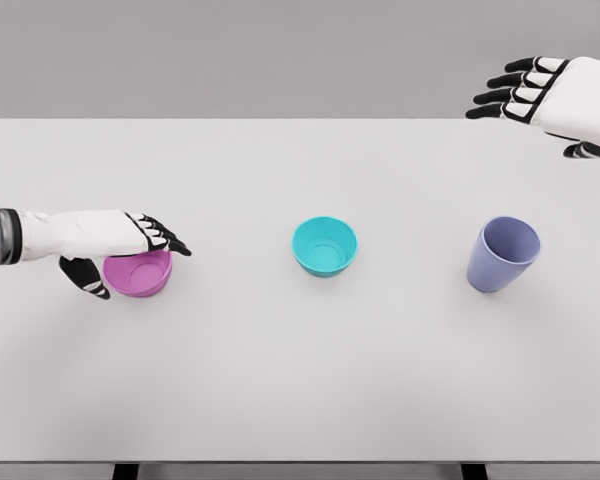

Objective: Stacking bowl and cup with both arms

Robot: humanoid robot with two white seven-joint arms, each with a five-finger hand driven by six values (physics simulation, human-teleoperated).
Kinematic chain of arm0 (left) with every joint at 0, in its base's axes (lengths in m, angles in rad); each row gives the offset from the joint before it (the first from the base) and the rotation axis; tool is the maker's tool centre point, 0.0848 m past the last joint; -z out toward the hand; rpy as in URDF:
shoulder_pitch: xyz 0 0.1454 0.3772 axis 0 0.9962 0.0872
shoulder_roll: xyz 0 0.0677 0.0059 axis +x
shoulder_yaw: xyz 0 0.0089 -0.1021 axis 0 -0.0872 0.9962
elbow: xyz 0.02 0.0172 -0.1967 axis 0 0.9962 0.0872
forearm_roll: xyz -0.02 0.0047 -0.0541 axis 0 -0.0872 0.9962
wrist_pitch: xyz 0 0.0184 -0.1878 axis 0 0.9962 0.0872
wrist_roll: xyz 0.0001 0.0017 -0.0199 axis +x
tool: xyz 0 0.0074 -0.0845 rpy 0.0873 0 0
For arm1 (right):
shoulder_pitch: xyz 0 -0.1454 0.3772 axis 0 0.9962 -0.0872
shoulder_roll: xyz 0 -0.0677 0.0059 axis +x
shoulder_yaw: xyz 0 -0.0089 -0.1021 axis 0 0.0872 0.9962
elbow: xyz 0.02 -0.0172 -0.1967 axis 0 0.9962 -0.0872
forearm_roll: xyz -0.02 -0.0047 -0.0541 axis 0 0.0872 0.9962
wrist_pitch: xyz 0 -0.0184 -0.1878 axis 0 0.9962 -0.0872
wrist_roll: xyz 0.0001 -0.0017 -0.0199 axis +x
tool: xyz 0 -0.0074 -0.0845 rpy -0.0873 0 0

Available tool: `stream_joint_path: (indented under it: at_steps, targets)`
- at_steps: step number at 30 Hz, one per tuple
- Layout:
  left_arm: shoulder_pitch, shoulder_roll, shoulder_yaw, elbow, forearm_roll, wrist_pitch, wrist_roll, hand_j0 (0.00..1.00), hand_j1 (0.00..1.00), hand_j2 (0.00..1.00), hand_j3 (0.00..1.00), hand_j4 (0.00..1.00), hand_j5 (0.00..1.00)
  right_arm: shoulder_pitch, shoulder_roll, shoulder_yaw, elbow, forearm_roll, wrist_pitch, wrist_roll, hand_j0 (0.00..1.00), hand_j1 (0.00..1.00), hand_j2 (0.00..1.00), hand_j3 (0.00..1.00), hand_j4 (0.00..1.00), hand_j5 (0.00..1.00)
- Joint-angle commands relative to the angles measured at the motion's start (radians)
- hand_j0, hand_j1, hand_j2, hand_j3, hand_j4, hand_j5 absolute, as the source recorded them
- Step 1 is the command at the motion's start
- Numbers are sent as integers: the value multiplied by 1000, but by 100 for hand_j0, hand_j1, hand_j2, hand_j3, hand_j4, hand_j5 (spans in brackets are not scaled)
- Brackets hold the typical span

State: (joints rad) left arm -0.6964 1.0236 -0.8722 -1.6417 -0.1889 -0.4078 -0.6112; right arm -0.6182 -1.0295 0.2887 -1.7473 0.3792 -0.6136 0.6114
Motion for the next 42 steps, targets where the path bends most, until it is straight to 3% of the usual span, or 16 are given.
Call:
stream_joint_path:
  at_steps: [1,24,42]
  targets:
    - [0,-5,1,5,2,1,0,100,100,100,100,100,100,0,-1,0,0,-3,3,-1,100,100,100,100,100,100]
    - [6,-50,-1,76,-20,-6,0,100,100,100,100,100,100,17,-4,3,0,-3,3,-1,100,100,100,100,100,100]
    - [8,-50,-10,79,-26,-6,0,98,98,98,98,98,98,15,-3,3,0,-3,3,-1,100,100,100,100,100,100]
